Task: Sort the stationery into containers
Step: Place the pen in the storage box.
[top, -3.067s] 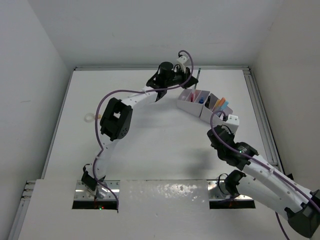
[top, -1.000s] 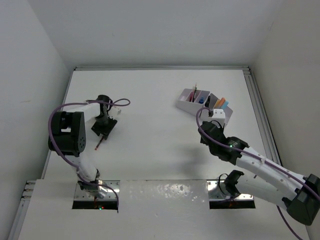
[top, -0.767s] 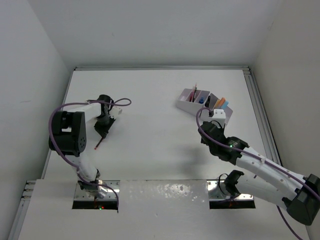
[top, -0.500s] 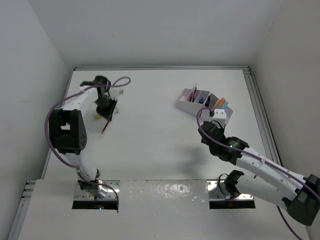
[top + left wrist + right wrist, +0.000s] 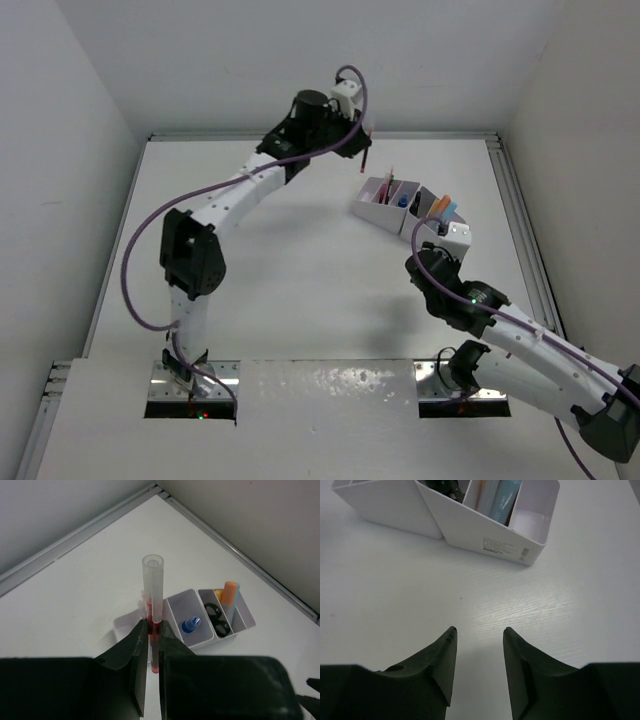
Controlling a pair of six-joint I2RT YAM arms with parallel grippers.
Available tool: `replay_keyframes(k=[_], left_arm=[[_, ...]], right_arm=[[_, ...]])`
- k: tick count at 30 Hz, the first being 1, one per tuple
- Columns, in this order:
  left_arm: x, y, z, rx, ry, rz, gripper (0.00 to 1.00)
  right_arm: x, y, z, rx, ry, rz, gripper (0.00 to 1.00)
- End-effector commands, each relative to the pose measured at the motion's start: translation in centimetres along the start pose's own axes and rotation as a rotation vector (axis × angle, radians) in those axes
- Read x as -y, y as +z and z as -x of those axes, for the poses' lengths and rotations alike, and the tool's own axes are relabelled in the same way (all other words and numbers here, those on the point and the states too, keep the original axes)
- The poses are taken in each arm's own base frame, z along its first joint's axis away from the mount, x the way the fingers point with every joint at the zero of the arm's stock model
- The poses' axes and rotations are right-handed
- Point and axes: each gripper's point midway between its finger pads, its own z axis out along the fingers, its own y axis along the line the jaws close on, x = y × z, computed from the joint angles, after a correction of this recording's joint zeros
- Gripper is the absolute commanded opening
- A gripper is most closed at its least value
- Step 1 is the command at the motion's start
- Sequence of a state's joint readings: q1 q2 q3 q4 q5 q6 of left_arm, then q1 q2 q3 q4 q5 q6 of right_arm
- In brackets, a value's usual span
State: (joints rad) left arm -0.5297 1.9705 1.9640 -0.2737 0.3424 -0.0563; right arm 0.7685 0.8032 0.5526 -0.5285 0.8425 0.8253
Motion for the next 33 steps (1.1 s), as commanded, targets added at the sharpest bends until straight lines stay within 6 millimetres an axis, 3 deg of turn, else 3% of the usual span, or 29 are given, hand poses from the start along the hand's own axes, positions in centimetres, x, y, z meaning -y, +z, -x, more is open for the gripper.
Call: replay_keyframes(k=[1, 2, 4, 5, 10, 21, 23, 24, 25, 26, 27, 28, 31, 33], left_arm=[[0.1, 4.0, 1.4, 0.15, -0.04, 0.019, 0.0], [0.2, 5.3, -0.1, 0.131, -0.05, 0.011, 0.0], [2.0, 6.8, 0.3, 0.178, -0.033, -0.047, 0.0], [2.1, 8.0, -1.1, 0.162, -0.031, -0.053, 0.0], [2.6, 11.0, -4.3, 0.157, -0.013, -0.071, 0.0], [2.8, 12.7, -10.7, 0.037, -0.036, -0.103, 0.01], [2.6, 12.6, -11.4, 0.018, -0.025, -0.102, 0.17], [2.4, 12.6, -11.5, 0.015, -0.019, -0.099, 0.32], [1.9, 12.5, -11.6, 0.012, -0.01, -0.084, 0.38], [1.8, 12.5, -11.2, 0.016, -0.009, -0.079, 0.45], [1.6, 12.4, -10.6, 0.023, -0.002, -0.075, 0.58], [1.3, 12.1, -10.0, 0.02, 0.013, -0.067, 0.62], [1.2, 10.9, -4.2, 0.092, 0.082, -0.046, 0.66], [-0.1, 8.5, 0.9, 0.134, 0.094, 0.0, 0.72]], right_arm=[[1.1, -0.7, 1.2, 0.029, 0.069, -0.045, 0.41], [1.2, -0.9, 1.2, 0.033, 0.089, -0.042, 0.41], [1.6, -0.9, 0.8, 0.028, 0.094, -0.045, 0.41], [1.7, -1.0, 0.7, 0.028, 0.109, -0.045, 0.41], [2.2, -1.4, 0.7, 0.028, 0.131, -0.051, 0.41], [3.5, -1.8, 0.8, 0.036, 0.129, -0.092, 0.42], [3.2, -1.7, 0.9, 0.038, 0.122, -0.087, 0.42], [3.2, -1.7, 1.1, 0.04, 0.119, -0.088, 0.43], [3.2, -1.7, 1.1, 0.035, 0.104, -0.09, 0.44], [3.0, -1.7, 1.2, 0.033, 0.101, -0.088, 0.45], [3.0, -1.7, 1.3, 0.031, 0.09, -0.089, 0.45], [2.8, -1.7, 1.3, 0.028, 0.085, -0.087, 0.45], [2.4, -1.6, 1.4, 0.02, 0.072, -0.075, 0.45], [1.8, -1.4, 1.4, 0.017, 0.061, -0.048, 0.45]])
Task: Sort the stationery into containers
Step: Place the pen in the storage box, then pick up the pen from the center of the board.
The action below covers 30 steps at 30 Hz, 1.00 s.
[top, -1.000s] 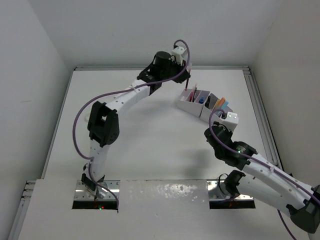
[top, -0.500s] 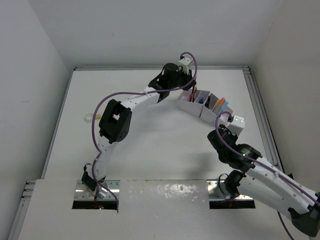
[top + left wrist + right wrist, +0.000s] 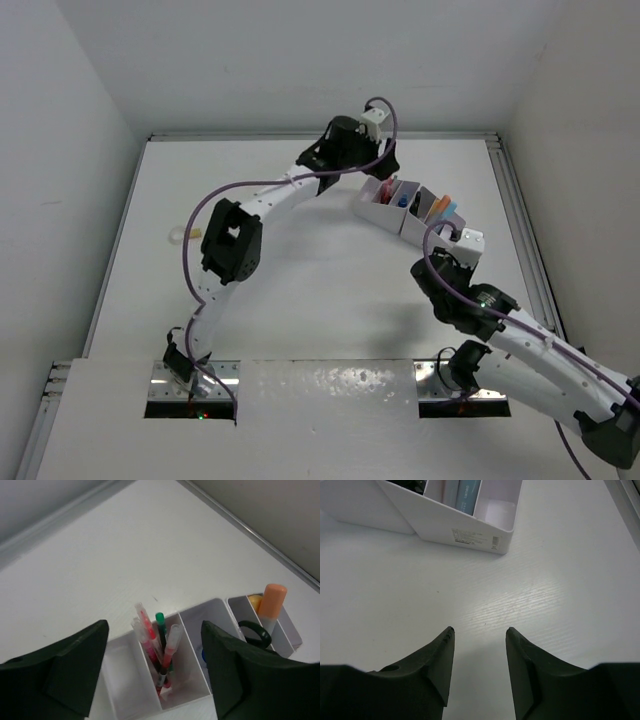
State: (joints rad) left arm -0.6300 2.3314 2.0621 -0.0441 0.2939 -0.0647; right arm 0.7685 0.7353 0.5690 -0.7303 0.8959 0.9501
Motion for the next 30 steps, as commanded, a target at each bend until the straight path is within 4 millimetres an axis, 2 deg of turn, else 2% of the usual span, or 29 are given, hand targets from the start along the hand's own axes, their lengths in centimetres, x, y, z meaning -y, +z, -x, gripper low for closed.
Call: replay_keyframes(k=[1, 2, 3, 4, 5, 6, 7, 8, 9, 10, 11, 12, 13, 14, 15, 16, 17, 19, 20, 22, 25, 28, 30], left_arm=[[-2.9, -5.9, 12.0, 0.171, 0.084, 0.105, 0.76], [-3.3, -8.3, 14.9, 0.211, 0.09, 0.135, 0.82], [-4.7, -9.8, 15.6, 0.205, 0.119, 0.177, 0.85], [-8.2, -12.1, 15.2, 0.157, 0.122, 0.267, 0.87], [-9.1, -14.8, 16.4, 0.155, 0.131, 0.312, 0.85], [-11.3, -16.2, 14.9, 0.1, 0.126, 0.363, 0.8], [-14.8, -19.4, 13.4, 0.015, 0.165, 0.434, 0.73], [-16.2, -21.1, 11.9, -0.05, 0.182, 0.456, 0.48], [-17.9, -23.9, 10.5, -0.127, 0.242, 0.497, 0.38], [-20.6, -28.3, 8.5, -0.218, 0.201, 0.572, 0.27], [-22.4, -30.1, 6.4, -0.288, 0.171, 0.616, 0.27], [-23.7, -32.9, 4.5, -0.342, 0.129, 0.66, 0.3], [-26.6, -37.7, 2.2, -0.389, 0.03, 0.748, 0.37], [-27.2, -40.0, -0.3, -0.428, -0.037, 0.769, 0.54], [-27.8, -41.8, -2.3, -0.45, -0.097, 0.783, 0.61], [-29.3, -44.9, -3.9, -0.444, -0.161, 0.824, 0.66], [-29.3, -46.1, -6.7, -0.479, -0.216, 0.828, 0.72], [-30.1, -48.6, -9.0, -0.508, -0.258, 0.861, 0.72], [-30.1, -48.9, -11.0, -0.544, -0.288, 0.858, 0.72], [-30.4, -49.7, -12.9, -0.588, -0.314, 0.871, 0.7], [-30.3, -48.8, -16.9, -0.672, -0.365, 0.824, 0.61], [-31.2, -48.6, -18.5, -0.698, -0.37, 0.861, 0.54], [-31.9, -48.5, -19.6, -0.718, -0.38, 0.874, 0.53]], right_arm=[[-1.6, -0.3, 1.9, 0.033, 0.015, 0.053, 0.45], [-2.3, -0.2, 1.8, 0.024, 0.011, 0.077, 0.45], [-2.6, -0.2, 1.7, 0.021, -0.012, 0.087, 0.45], [-2.8, -0.1, 1.7, 0.018, -0.024, 0.092, 0.45], [-3.3, 0.0, 1.6, 0.007, -0.036, 0.098, 0.45], [-3.8, 0.0, 1.2, -0.013, -0.061, 0.119, 0.45], [-4.2, 0.1, 1.1, -0.023, -0.074, 0.128, 0.45], [-4.7, 0.2, 1.0, -0.031, -0.08, 0.142, 0.45], [-5.3, 0.3, 0.2, -0.058, -0.113, 0.158, 0.45], [-5.9, 0.4, 0.3, -0.06, -0.114, 0.173, 0.45], [-6.2, 0.5, 0.2, -0.066, -0.12, 0.179, 0.45], [-6.7, 0.6, -0.1, -0.08, -0.141, 0.187, 0.45], [-7.2, 0.6, 0.1, -0.081, -0.144, 0.199, 0.45], [-7.8, 0.7, 0.4, -0.073, -0.138, 0.211, 0.45], [-8.1, 0.8, 0.5, -0.069, -0.15, 0.22, 0.45], [-8.7, 0.8, 0.5, -0.074, -0.158, 0.235, 0.46], [-9.3, 0.9, 0.8, -0.064, -0.156, 0.248, 0.46], [-9.9, 1.1, 0.8, -0.068, -0.184, 0.263, 0.46], [-10.2, 1.2, 0.8, -0.066, -0.189, 0.266, 0.46], [-10.5, 1.3, 0.8, -0.069, -0.204, 0.267, 0.46], [-10.5, 1.3, 0.5, -0.08, -0.208, 0.269, 0.46], [-9.9, 1.3, -0.2, -0.09, -0.203, 0.263, 0.46], [-9.4, 1.1, -0.1, -0.077, -0.179, 0.255, 0.46]])
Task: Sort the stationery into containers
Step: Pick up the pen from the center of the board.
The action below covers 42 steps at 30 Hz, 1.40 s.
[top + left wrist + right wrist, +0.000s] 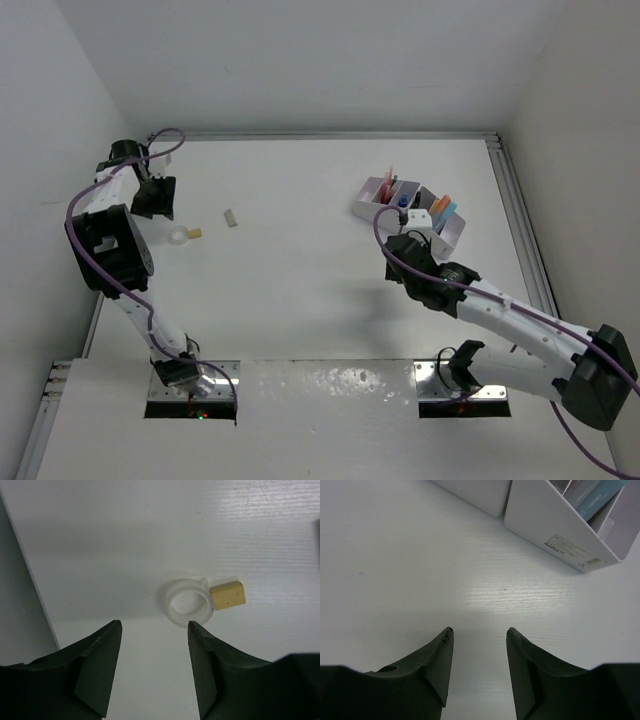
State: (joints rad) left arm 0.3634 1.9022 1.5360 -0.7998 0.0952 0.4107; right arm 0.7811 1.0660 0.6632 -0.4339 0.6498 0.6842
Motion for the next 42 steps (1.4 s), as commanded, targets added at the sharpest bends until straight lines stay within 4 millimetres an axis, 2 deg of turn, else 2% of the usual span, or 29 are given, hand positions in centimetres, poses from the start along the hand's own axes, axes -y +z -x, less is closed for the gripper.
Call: replay_keyframes(k=[1, 6, 10, 17, 20, 21, 22, 23, 25, 26, 27, 29, 30, 31, 33, 34, 35, 36, 37, 38, 39, 42], left_arm=[[-0.6, 1.6, 0.7, 0.015, 0.015, 0.038, 0.53], [0.4, 4.0, -1.0, -0.063, 0.037, 0.017, 0.47], [0.2, 5.0, -2.3, -0.083, 0.03, 0.036, 0.44], [1.3, 6.4, -2.5, -0.083, 0.019, -0.006, 0.38], [1.9, 7.0, -2.9, -0.091, 0.019, -0.013, 0.23], [2.0, 7.0, -3.0, -0.091, 0.018, -0.014, 0.11], [2.0, 6.9, -2.8, -0.087, 0.018, -0.013, 0.03], [1.8, 6.8, -2.7, -0.084, 0.01, -0.002, 0.0], [1.0, 5.4, -1.2, -0.042, -0.006, 0.042, 0.0], [0.8, 4.6, -0.2, -0.018, -0.012, 0.058, 0.0], [0.4, 2.4, 2.9, 0.065, -0.012, 0.086, 0.0], [2.7, -0.5, 7.3, 0.183, 0.049, 0.112, 0.0], [4.0, -3.5, 10.9, 0.297, 0.082, 0.12, 0.0], [8.5, -5.2, 13.7, 0.383, 0.164, 0.085, 0.0], [14.3, -8.1, 17.7, 0.509, 0.255, 0.018, 0.0], [20.4, -9.0, 18.4, 0.544, 0.351, -0.087, 0.0], [23.3, -9.1, 18.7, 0.55, 0.392, -0.131, 0.0], [26.3, -9.0, 20.0, 0.568, 0.429, -0.171, 0.0], [31.2, -9.3, 19.1, 0.552, 0.502, -0.256, 0.0], [33.9, -7.3, 18.4, 0.515, 0.536, -0.297, 0.0], [37.5, -8.9, 18.8, 0.558, 0.576, -0.349, 0.0], [43.4, -8.1, 17.5, 0.588, 0.661, -0.408, 0.0]], right_arm=[[0.1, -0.7, 0.8, 0.047, 0.045, 0.017, 0.47], [1.5, -1.3, 0.4, 0.07, 0.088, -0.008, 0.46], [2.0, -1.6, 0.6, 0.082, 0.102, -0.022, 0.47], [2.1, -1.7, 0.8, 0.079, 0.091, -0.033, 0.47], [2.2, -1.8, 0.8, 0.081, 0.091, -0.035, 0.47], [2.2, -1.8, 0.9, 0.083, 0.093, -0.036, 0.47], [2.3, -1.9, 1.0, 0.088, 0.098, -0.038, 0.47], [2.5, -2.0, 0.9, 0.085, 0.096, -0.042, 0.47], [2.9, -2.1, 0.9, 0.092, 0.1, -0.053, 0.47], [2.9, -2.2, 0.9, 0.095, 0.102, -0.052, 0.47], [3.0, -2.3, 0.9, 0.096, 0.102, -0.053, 0.47], [3.4, -2.4, 0.8, 0.103, 0.11, -0.06, 0.46], [3.4, -2.4, 0.8, 0.104, 0.109, -0.059, 0.47], [3.6, -2.4, 0.8, 0.109, 0.119, -0.063, 0.47], [3.7, -2.4, 0.9, 0.115, 0.127, -0.069, 0.47], [3.7, -2.4, 1.1, 0.12, 0.133, -0.069, 0.46], [3.6, -2.5, 1.2, 0.121, 0.135, -0.067, 0.47], [3.5, -2.6, 1.4, 0.124, 0.139, -0.063, 0.47], [3.6, -2.6, 1.5, 0.122, 0.139, -0.066, 0.47], [3.7, -2.8, 1.7, 0.124, 0.141, -0.074, 0.46], [3.8, -2.9, 1.8, 0.123, 0.143, -0.077, 0.46], [4.5, -3.4, 1.6, 0.12, 0.159, -0.098, 0.46]])
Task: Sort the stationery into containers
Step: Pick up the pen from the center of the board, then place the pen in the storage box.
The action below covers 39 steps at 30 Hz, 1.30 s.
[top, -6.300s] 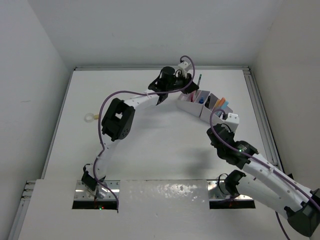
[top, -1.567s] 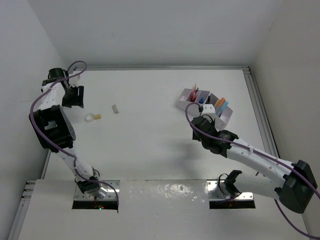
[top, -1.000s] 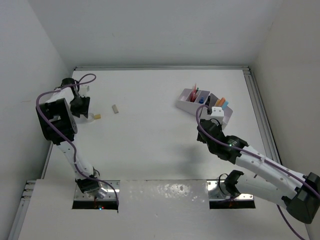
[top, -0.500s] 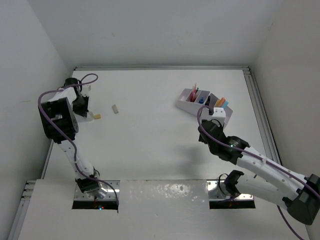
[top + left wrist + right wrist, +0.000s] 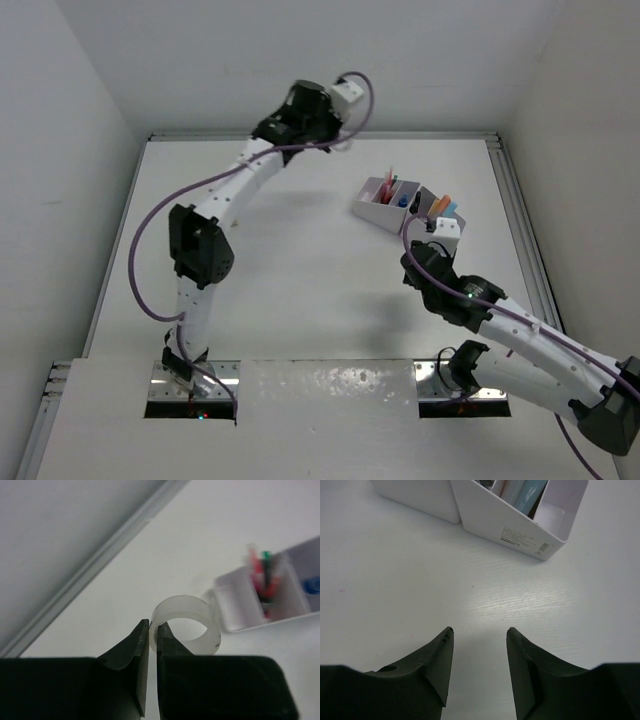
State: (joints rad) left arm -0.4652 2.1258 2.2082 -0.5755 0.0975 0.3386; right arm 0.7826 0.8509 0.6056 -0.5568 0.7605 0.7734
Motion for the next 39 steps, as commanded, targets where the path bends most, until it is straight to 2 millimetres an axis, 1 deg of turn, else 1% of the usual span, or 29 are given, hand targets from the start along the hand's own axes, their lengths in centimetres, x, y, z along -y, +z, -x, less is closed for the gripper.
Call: replay_keyframes(k=[1, 2, 3, 4, 6, 7, 9, 13, 14, 17, 19, 21, 22, 23, 27, 30, 31, 32, 38, 39], left_arm=[[3.7, 3.8, -3.4, -0.068, 0.025, -0.07, 0.0], [4.6, 4.6, -4.2, -0.079, 0.04, -0.071, 0.0], [5.2, 4.9, -4.0, -0.07, 0.056, -0.07, 0.0], [6.6, 5.3, -3.7, -0.058, 0.084, -0.082, 0.0], [7.8, 6.3, -4.1, -0.061, 0.095, -0.09, 0.0], [8.5, 6.9, -4.4, -0.062, 0.099, -0.087, 0.0], [9.2, 7.4, -4.5, -0.06, 0.106, -0.081, 0.0], [10.3, 8.2, -5.2, -0.071, 0.122, -0.081, 0.0], [10.6, 8.6, -5.9, -0.082, 0.122, -0.086, 0.0], [11.7, 9.5, -6.4, -0.08, 0.119, -0.097, 0.0], [12.0, 10.1, -6.3, -0.068, 0.116, -0.074, 0.0], [12.2, 10.3, -5.6, -0.044, 0.108, -0.064, 0.0], [12.4, 10.6, -5.7, -0.042, 0.109, -0.063, 0.0], [12.6, 10.8, -5.3, -0.031, 0.117, -0.055, 0.0], [11.9, 12.0, -6.2, -0.059, 0.135, 0.05, 0.0], [12.5, 12.3, -6.5, -0.06, 0.148, 0.066, 0.0], [13.0, 12.3, -6.3, -0.051, 0.155, 0.069, 0.0], [12.7, 12.3, -6.5, -0.059, 0.158, 0.091, 0.0], [13.5, 12.8, -7.9, -0.089, 0.155, 0.108, 0.0], [13.5, 12.9, -8.0, -0.094, 0.158, 0.107, 0.02]], right_arm=[[0.7, -0.8, 1.3, 0.034, 0.053, -0.029, 0.46], [1.0, -1.1, 1.4, 0.041, 0.075, -0.028, 0.46], [1.2, -1.2, 1.3, 0.046, 0.084, -0.03, 0.46], [1.5, -1.2, 1.1, 0.047, 0.089, -0.035, 0.46], [1.7, -1.5, 1.1, 0.059, 0.123, -0.029, 0.46], [2.0, -1.4, 0.7, 0.055, 0.121, -0.036, 0.46], [2.3, -1.5, 0.8, 0.066, 0.142, -0.037, 0.46], [2.6, -1.5, 0.7, 0.063, 0.124, -0.049, 0.46], [2.6, -1.4, 0.8, 0.062, 0.119, -0.054, 0.46], [2.3, -1.3, 0.7, 0.049, 0.098, -0.056, 0.46], [2.1, -1.3, 0.8, 0.043, 0.089, -0.057, 0.46], [2.1, -1.2, 0.9, 0.04, 0.079, -0.058, 0.46], [2.1, -1.2, 0.9, 0.038, 0.076, -0.059, 0.46], [2.0, -1.2, 0.9, 0.039, 0.074, -0.06, 0.46], [2.2, -1.3, 1.1, 0.045, 0.072, -0.065, 0.46], [2.4, -1.4, 1.1, 0.048, 0.069, -0.071, 0.46], [2.4, -1.4, 1.1, 0.049, 0.071, -0.072, 0.46], [2.4, -1.4, 1.2, 0.049, 0.069, -0.072, 0.46], [2.5, -1.4, 1.2, 0.05, 0.066, -0.077, 0.46], [2.5, -1.4, 1.2, 0.05, 0.067, -0.076, 0.46]])
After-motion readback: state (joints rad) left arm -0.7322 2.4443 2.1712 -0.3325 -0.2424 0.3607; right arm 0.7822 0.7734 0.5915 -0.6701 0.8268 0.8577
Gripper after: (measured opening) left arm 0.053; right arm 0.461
